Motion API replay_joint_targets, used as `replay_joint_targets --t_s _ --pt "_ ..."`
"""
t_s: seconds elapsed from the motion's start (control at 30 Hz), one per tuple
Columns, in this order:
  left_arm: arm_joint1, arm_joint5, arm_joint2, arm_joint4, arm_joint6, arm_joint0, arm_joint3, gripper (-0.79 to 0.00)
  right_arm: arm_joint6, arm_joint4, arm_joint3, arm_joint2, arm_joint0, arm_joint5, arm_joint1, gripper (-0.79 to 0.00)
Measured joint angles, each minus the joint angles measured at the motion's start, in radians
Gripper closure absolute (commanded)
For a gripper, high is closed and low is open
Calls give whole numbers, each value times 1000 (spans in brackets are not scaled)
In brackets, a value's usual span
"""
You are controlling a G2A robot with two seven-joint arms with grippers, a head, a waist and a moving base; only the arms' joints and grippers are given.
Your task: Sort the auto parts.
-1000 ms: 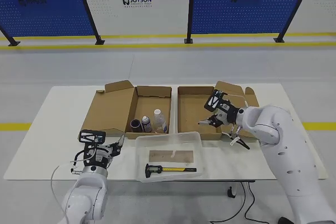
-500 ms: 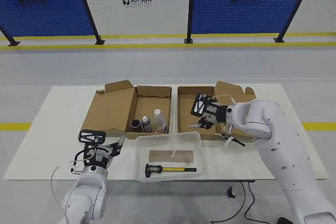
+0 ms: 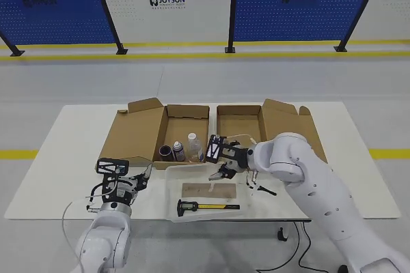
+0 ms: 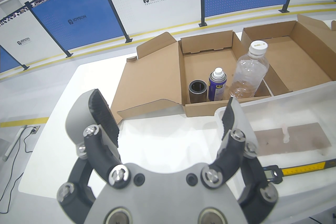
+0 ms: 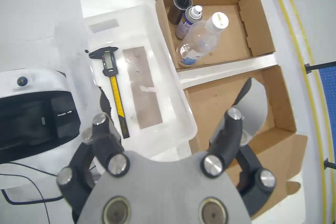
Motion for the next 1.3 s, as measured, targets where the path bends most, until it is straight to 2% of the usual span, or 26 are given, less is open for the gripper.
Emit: replay_joint_targets --t_s 0.23,0.47,0.67,0.83,1.0,1.3 --pt "-4 2 -74 -88 36 14 -20 -785 -10 54 62 -62 8 12 -15 -785" --pt "-3 -71 -207 -211 38 31 -47 -785 -28 99 140 -165 37 30 -47 -785" --pt "-2 -119 -286 -294 -2 36 -70 -785 -85 147 250 -241 70 38 -84 -785" --pt "-4 -131 -305 -305 -19 35 -74 -785 -108 175 329 -275 92 20 -104 -785" --pt "-6 -136 -283 -280 -35 28 -75 -785 -143 194 404 -310 101 -24 -124 -785" --pt "-6 -134 -278 -272 -37 26 -75 -785 -140 190 419 -324 109 -29 -131 -785"
